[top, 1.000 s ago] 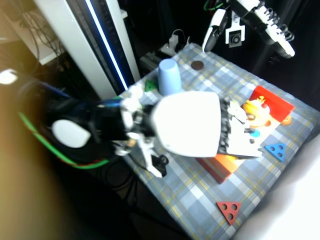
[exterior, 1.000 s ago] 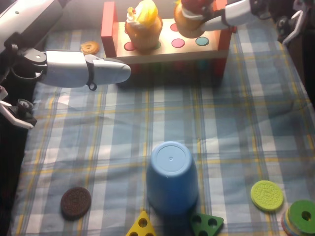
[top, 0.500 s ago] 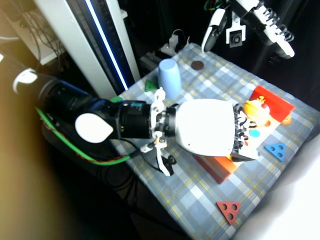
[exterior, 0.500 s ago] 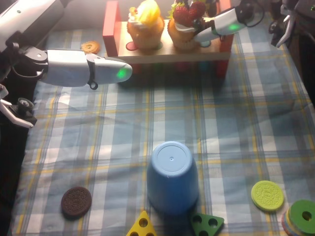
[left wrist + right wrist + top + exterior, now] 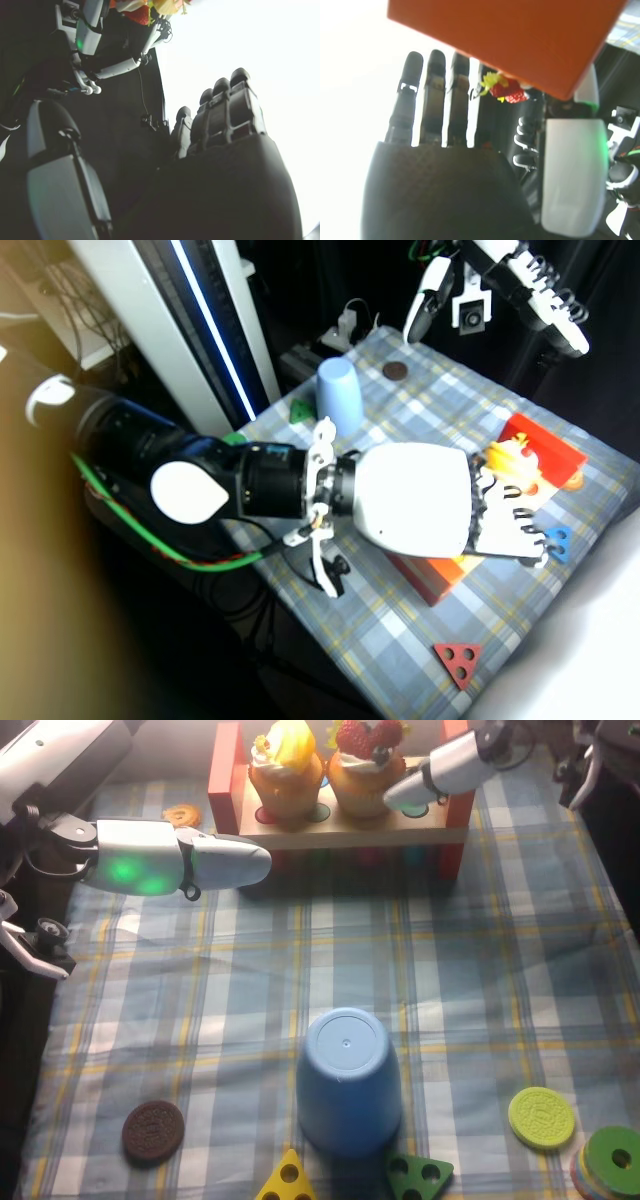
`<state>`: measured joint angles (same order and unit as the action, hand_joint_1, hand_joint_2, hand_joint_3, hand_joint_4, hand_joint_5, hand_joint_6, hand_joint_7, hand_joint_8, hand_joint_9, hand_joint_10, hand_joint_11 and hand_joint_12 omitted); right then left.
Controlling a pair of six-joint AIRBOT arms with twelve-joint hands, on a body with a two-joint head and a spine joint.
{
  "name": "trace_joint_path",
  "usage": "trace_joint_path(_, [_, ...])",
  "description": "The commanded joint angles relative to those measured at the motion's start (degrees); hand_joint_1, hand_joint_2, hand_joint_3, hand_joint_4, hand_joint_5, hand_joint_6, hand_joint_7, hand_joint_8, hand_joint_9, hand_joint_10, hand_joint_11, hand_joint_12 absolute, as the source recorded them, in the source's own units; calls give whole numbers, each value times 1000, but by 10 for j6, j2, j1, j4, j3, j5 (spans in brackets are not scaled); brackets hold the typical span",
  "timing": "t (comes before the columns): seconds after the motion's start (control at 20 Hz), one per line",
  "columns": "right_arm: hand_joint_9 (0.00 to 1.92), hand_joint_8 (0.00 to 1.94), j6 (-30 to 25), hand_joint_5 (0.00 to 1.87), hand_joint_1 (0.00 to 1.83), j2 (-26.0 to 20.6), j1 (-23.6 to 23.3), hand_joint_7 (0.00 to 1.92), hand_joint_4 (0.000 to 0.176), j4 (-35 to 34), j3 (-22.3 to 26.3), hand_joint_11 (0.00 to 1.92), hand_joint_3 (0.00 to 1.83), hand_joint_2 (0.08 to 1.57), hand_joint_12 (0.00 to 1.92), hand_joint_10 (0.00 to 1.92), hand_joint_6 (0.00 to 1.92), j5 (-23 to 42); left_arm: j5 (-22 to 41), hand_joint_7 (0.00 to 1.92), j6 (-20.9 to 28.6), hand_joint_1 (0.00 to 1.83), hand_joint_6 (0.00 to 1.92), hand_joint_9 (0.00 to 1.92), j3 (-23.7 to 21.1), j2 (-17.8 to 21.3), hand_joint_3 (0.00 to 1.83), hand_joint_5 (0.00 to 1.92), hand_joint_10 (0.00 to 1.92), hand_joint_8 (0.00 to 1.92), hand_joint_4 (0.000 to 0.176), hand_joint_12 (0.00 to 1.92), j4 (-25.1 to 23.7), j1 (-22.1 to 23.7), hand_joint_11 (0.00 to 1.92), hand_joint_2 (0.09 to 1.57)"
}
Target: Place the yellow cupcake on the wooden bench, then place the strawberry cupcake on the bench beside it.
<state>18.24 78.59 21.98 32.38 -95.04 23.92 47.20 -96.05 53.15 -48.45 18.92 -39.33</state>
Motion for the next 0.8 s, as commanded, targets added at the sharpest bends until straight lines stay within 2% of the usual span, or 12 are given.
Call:
trace_joint_path(0.0, [265, 2, 2, 219, 845, -5, -11, 235, 27, -24, 2, 0, 1, 946, 695, 8, 0, 67, 74, 0, 7, 849, 0, 0, 2, -2, 3, 0, 0, 0, 176, 0, -8, 8, 0, 793])
trace_joint_path(0.05, [292, 3, 2, 174, 759, -6, -11, 218, 23, -27, 6, 0, 1, 950, 869, 14, 1, 73, 75, 0, 11, 865, 0, 0, 2, -1, 0, 0, 0, 0, 176, 0, -8, 7, 0, 785])
trace_joint_path(0.1, [217, 2, 2, 123, 727, -10, -11, 164, 44, -30, 13, 0, 1, 955, 762, 5, 0, 83, 79, 0, 17, 837, 0, 0, 2, 0, 0, 0, 0, 0, 176, 0, -8, 4, 0, 782])
trace_joint_path(0.2, [38, 6, 2, 54, 690, -27, -10, 30, 125, -56, 32, 0, 2, 951, 209, 2, 6, 127, 95, 0, 34, 829, 0, 0, -1, 6, 5, 0, 0, 0, 176, 0, -8, -4, 0, 797])
trace_joint_path(0.25, [46, 7, 9, 37, 689, -49, -10, 60, 55, -83, 49, 0, 2, 974, 141, 7, 1, 159, 106, 0, 48, 801, 0, 0, -4, 11, 11, 0, 0, 0, 176, 0, -8, -10, 0, 811])
trace_joint_path(0.3, [8, 6, 15, 29, 664, -79, -4, 33, 58, -110, 71, 0, 0, 974, 27, 1, 2, 198, 118, 0, 75, 832, 0, 0, -6, 18, 4, 0, 0, 0, 176, 0, -15, -17, 0, 799])
trace_joint_path(0.35, [1, 0, 24, 10, 651, -114, 23, 6, 103, -150, 102, 0, 4, 984, 5, 0, 0, 257, 140, 0, 142, 807, 0, 0, -5, 28, 0, 0, 0, 0, 176, 0, -34, -29, 0, 779])
trace_joint_path(0.4, [0, 0, 34, 14, 659, -139, 56, 0, 119, -185, 126, 0, 0, 974, 0, 0, 3, 306, 162, 0, 195, 824, 0, 0, -2, 35, 0, 0, 0, 0, 176, 0, -48, -40, 0, 769])
trace_joint_path(0.45, [0, 5, 46, 40, 677, -162, 87, 13, 121, -219, 153, 0, 0, 957, 0, 0, 12, 360, 189, 0, 249, 883, 0, 0, 2, 40, 0, 0, 0, 0, 162, 0, -60, -52, 0, 775])
trace_joint_path(0.6, [0, 1, 84, 45, 706, -219, 198, 2, 151, -306, 231, 0, 0, 952, 0, 0, 7, 527, 277, 0, 372, 869, 0, 0, 10, 53, 0, 0, 0, 0, 175, 0, -78, -88, 0, 779])
trace_joint_path(0.65, [0, 7, 86, 40, 835, -231, 239, 21, 70, -330, 251, 0, 13, 1006, 0, 0, 4, 586, 315, 0, 414, 748, 0, 0, 12, 54, 0, 0, 0, 0, 148, 0, -82, -108, 0, 780])
trace_joint_path(0.75, [44, 6, 86, 84, 820, -236, 291, 66, 86, -363, 273, 14, 3, 984, 6, 5, 6, 665, 378, 0, 479, 681, 0, 0, 15, 53, 23, 0, 0, 0, 170, 1, -86, -141, 2, 838])
